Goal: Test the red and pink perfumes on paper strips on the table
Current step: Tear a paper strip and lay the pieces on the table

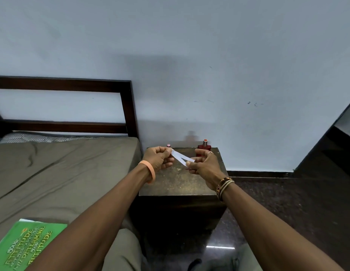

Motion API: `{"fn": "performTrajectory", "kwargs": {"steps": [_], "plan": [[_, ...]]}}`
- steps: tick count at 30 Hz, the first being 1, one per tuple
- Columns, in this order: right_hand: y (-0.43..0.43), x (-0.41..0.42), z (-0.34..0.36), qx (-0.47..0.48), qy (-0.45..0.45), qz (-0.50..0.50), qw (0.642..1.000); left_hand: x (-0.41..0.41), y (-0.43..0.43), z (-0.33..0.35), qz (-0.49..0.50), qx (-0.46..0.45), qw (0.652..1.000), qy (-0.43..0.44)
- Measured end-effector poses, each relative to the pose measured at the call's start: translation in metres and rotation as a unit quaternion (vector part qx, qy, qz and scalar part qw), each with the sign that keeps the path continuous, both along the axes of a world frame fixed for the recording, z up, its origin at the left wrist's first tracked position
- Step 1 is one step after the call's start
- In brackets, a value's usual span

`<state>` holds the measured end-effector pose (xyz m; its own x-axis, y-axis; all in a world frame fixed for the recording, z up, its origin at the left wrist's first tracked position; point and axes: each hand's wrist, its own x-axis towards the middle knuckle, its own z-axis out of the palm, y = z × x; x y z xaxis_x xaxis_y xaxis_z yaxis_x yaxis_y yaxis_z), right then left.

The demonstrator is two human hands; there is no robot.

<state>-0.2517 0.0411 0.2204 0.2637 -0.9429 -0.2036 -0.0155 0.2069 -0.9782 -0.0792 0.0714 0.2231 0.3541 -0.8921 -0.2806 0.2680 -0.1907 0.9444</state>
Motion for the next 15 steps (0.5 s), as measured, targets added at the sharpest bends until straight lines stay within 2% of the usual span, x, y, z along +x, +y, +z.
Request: {"fn": "performTrajectory", "kwargs": {"steps": [5, 9, 13, 15], "plan": [[0.008, 0.0018, 0.0019, -0.035, -0.003, -0.036, 0.999, -0.0029, 0.0002, -0.0048, 0.05, -0.014, 0.994, -0.092], [0.0053, 0.0041, -0.0013, -0.066, 0.031, -0.066, 0.995, -0.0039, 0.001, -0.0069, 0.071, -0.025, 0.986, -0.149], [0.0061, 0.0058, -0.0012, -0.097, 0.065, -0.045, 0.992, -0.0032, -0.0007, -0.0095, 0.073, -0.015, 0.982, -0.173], [0.0066, 0.0057, 0.0008, -0.075, 0.044, -0.007, 0.996, -0.0019, -0.0009, -0.0099, 0.06, -0.011, 0.983, -0.173]]}}
